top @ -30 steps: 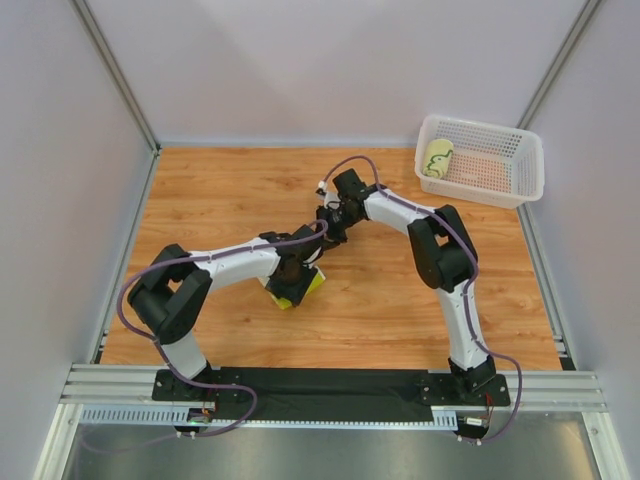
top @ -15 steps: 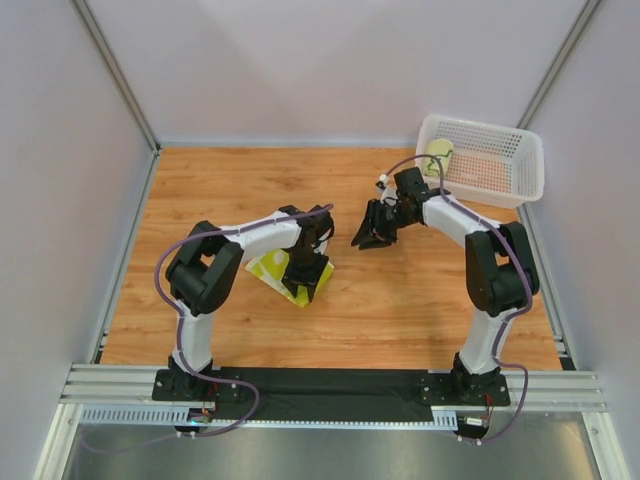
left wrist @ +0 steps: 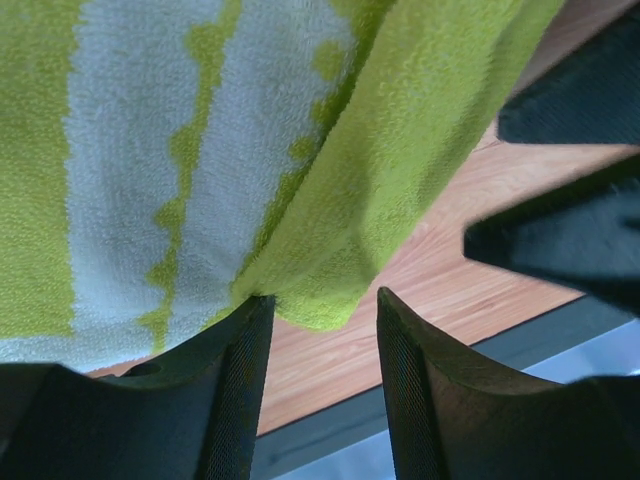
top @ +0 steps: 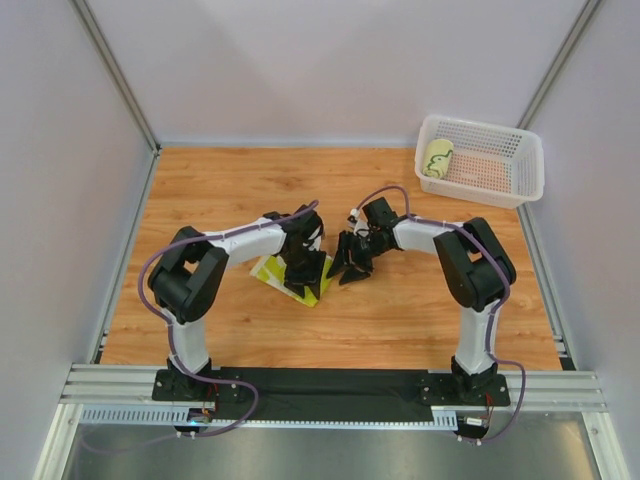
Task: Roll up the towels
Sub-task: Roll the towel
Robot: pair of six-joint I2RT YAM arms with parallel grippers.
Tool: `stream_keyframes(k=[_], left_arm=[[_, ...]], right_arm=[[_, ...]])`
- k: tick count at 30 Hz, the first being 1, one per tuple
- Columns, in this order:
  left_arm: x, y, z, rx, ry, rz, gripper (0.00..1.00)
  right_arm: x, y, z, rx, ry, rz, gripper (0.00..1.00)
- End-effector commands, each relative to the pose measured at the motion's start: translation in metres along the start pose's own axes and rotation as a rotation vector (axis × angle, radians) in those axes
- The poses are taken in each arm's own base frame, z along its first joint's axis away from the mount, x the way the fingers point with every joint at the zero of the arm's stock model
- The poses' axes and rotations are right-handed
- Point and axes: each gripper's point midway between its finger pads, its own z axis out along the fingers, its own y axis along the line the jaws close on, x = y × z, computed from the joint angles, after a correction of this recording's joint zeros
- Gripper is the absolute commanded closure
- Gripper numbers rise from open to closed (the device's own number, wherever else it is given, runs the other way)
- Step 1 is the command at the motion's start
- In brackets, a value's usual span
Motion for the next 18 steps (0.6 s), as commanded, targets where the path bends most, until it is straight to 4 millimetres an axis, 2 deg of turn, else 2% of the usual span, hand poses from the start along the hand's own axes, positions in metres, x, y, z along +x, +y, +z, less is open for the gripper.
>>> stream_keyframes(k=[1,5,10,18], left_arm=[[-0.004,-0.005,-0.002,0.061,-0.073,-0.023,0.47],[-0.005,-0.007,-0.005,0.105,-0.119,-0.01,0.47],[-0.004,-0.005,-0.005,0.118,-0.143,0.018,0.48],[0.001,0.005,-0.005,0.058,-0.179,0.089,0.46]], right_arm=[[-0.019,0.009,0.008,-0.05,-0.028,-0.006,0.48],[-0.023,0.0,0.017,-0.042,-0.035,0.015,0.49],[-0.025,-0.002,0.028,-0.037,-0.033,0.023,0.5],[-0.024,0.0,0.033,-0.025,-0.031,0.018,0.69]])
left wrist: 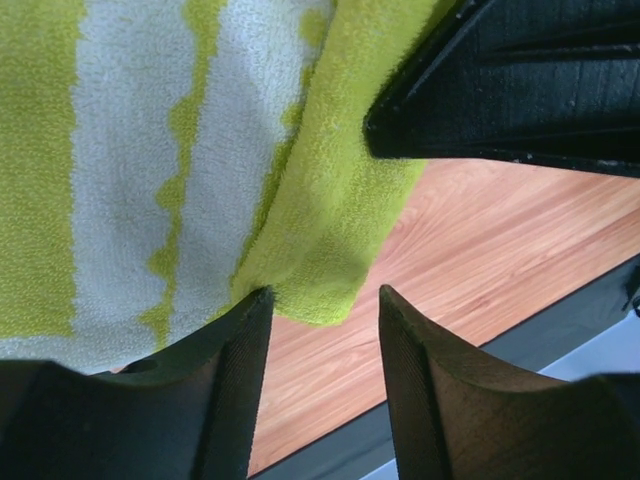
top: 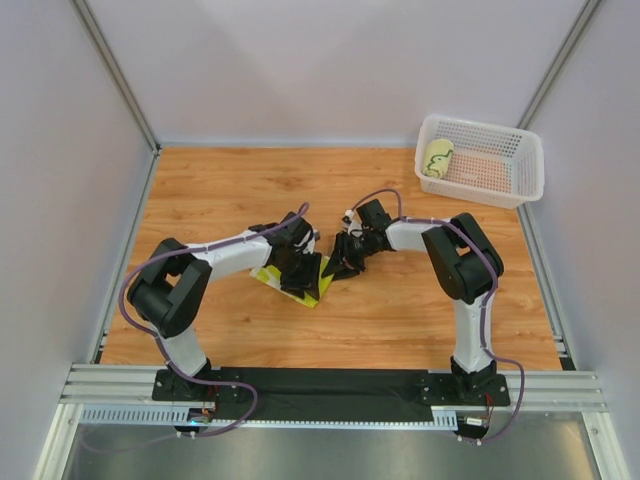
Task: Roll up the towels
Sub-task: Roll the towel
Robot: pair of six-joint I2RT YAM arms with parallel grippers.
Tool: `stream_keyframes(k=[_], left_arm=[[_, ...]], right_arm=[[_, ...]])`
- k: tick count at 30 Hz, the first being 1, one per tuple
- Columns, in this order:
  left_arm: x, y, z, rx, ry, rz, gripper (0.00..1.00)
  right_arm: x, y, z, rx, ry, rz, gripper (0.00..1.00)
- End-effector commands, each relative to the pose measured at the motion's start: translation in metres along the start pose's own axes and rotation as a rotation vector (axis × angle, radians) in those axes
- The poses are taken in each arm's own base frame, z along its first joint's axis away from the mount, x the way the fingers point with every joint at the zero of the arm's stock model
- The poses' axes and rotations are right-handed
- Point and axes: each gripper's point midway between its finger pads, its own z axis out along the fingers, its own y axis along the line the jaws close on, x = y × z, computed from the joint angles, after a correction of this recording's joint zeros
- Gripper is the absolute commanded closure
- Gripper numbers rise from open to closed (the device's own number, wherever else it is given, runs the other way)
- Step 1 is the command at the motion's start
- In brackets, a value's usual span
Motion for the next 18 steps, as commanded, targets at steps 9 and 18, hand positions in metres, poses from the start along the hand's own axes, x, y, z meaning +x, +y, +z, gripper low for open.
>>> stream_keyframes(k=[9,18], left_arm=[[0.015,0.008,0.005,-0.233,-0.01,0.286,0.38],[0.028,0.031,0.014,-0.365,0.042,0.346,0.41]], right_arm=[[-0.016,0.003,0.005,0.036,-0.039,-0.019,0.72],[-0.021,0.008,0.003,0.047,-0.034,-0.032,0.73]])
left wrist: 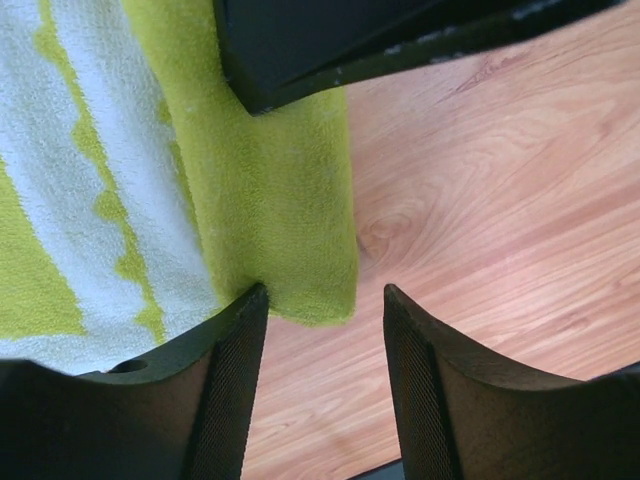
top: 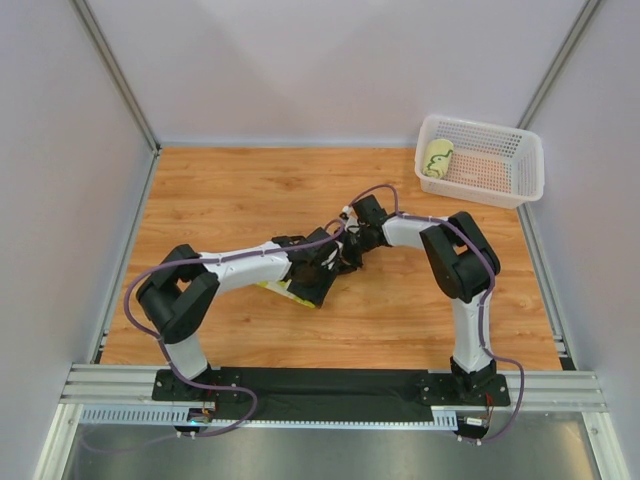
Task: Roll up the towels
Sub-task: Roll the towel
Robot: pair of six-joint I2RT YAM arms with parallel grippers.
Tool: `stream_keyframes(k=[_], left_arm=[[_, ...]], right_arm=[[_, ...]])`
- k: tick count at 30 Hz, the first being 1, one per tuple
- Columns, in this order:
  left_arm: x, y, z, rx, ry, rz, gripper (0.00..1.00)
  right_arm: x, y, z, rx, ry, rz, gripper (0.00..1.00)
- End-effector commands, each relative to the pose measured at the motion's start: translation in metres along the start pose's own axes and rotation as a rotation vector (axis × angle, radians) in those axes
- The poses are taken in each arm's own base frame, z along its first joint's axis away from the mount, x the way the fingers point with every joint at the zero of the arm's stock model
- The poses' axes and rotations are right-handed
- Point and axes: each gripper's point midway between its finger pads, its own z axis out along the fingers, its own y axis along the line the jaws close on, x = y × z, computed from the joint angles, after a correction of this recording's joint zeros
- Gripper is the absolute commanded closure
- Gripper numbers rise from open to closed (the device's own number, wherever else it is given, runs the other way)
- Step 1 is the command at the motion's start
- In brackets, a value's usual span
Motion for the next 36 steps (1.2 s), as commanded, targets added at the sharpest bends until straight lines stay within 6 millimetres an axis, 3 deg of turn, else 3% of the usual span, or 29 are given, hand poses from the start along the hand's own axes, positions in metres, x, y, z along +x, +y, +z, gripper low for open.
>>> stream_keyframes(k=[1,6,9,12,15,19,22,29,36], left_arm=[[0.032,0.028,0.014,-0.148,0.113,0.07,0.43],[0.046,0.039,0.026,-0.221,0.168,0.107,0.5],[0.049,0.043,0.028,-0.249,0.183,0.115,0.62],[0.047,0.042,0.027,-0.242,0.176,0.122,0.79],[0.04,0.032,0.022,-0.191,0.145,0.124,0.94],[0.03,0.011,0.012,-0.07,0.081,0.144,1.0],[0.021,-0.006,-0.002,0.028,0.023,0.177,1.0],[0.017,-0.02,-0.02,0.121,-0.046,0.215,1.0],[0.007,-0.037,-0.055,0.287,-0.146,0.158,1.0]], right_arm=[[-0.012,0.006,0.001,0.011,-0.021,-0.031,0.73],[-0.013,0.011,-0.002,0.005,-0.022,-0.033,0.74],[-0.013,0.01,-0.002,0.006,-0.021,-0.033,0.74],[-0.011,0.008,-0.003,0.012,-0.014,-0.027,0.75],[-0.011,0.003,-0.008,0.029,-0.017,-0.025,0.76],[-0.011,-0.015,-0.022,0.069,-0.04,-0.002,0.76],[-0.022,-0.027,-0.041,0.073,-0.086,0.035,0.76],[-0.031,-0.05,-0.076,0.148,-0.135,0.062,0.65],[-0.037,-0.068,-0.107,0.181,-0.194,0.103,0.61]])
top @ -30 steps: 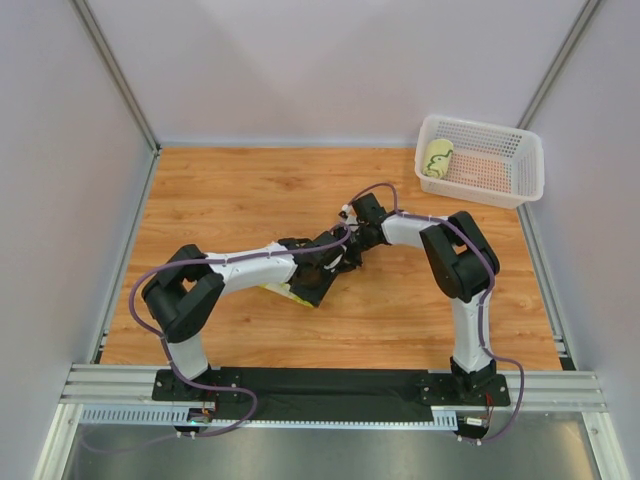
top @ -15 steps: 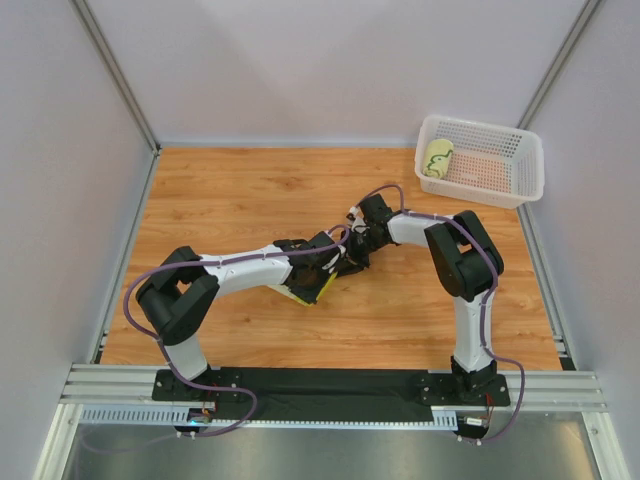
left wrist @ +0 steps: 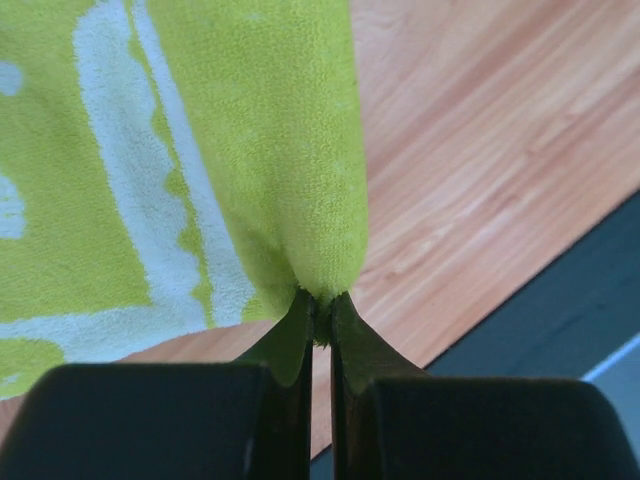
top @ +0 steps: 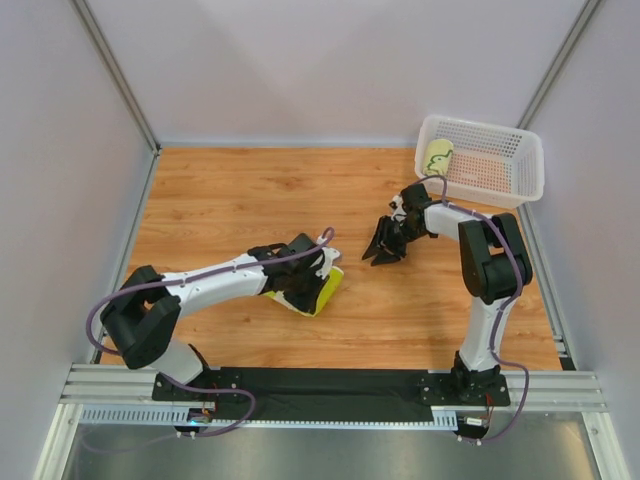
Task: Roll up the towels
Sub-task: Roll the towel
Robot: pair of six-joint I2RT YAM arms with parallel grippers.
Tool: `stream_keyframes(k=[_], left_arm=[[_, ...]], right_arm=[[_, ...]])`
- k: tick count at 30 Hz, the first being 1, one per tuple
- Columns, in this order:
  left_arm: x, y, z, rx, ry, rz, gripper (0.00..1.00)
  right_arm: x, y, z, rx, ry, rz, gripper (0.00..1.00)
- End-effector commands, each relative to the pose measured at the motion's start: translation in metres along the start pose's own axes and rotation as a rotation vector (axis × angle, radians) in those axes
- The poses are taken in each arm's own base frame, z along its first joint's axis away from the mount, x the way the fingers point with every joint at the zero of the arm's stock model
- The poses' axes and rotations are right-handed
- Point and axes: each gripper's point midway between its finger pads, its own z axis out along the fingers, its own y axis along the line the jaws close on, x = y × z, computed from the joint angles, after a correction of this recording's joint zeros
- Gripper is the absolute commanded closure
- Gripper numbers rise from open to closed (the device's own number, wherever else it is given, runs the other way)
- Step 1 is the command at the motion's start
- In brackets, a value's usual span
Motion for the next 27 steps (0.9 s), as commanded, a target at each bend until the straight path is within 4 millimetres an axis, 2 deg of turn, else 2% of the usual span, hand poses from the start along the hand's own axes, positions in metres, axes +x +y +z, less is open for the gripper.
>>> stream_keyframes(k=[1,3,4,5,7,10,14,19,22,27], left_arm=[[-0.025,-0.013,-0.024,0.14,-0.118,-0.046,1.0],[-0.026,-0.014,-0.031,0.213,-0.124,-0.133,1.0],[-0.033,-0.002,-0.034,0.226,-0.152,-0.194,1.0],[-0.033,-0.005,-0.038,0.291,-0.145,-0.229,1.0],[-0.035,0.007,-0.04,0.321,-0.147,-0.321,1.0],[-0.031,0.007,-0.038,0.402,-0.096,-0.387,1.0],[-0.03,-0.002,-0.034,0.49,-0.047,-0.407,1.0],[-0.041,-0.004,-0.051,0.49,-0.11,-0.347,1.0],[-0.042,-0.013,-0.055,0.558,-0.103,-0.31,1.0],[-0.025,-0.015,-0.033,0.609,0.007,-0.371,1.0]], right_arm=[[-0.003,-0.004,-0.02,0.021,-0.04,-0.018,0.61],[-0.005,-0.002,-0.024,0.02,-0.045,-0.019,0.6],[-0.005,-0.002,-0.026,0.019,-0.045,-0.018,0.6],[-0.005,-0.002,-0.025,0.02,-0.043,-0.014,0.6],[-0.007,0.001,-0.026,0.015,-0.047,-0.014,0.6],[-0.008,0.003,-0.027,0.005,-0.05,-0.012,0.6],[-0.008,0.004,-0.027,-0.001,-0.051,-0.005,0.6],[-0.005,0.008,-0.03,-0.014,-0.049,-0.007,0.6],[0.0,0.014,-0.031,-0.054,-0.044,-0.007,0.6],[0.029,0.021,-0.028,-0.143,0.008,0.002,0.57]])
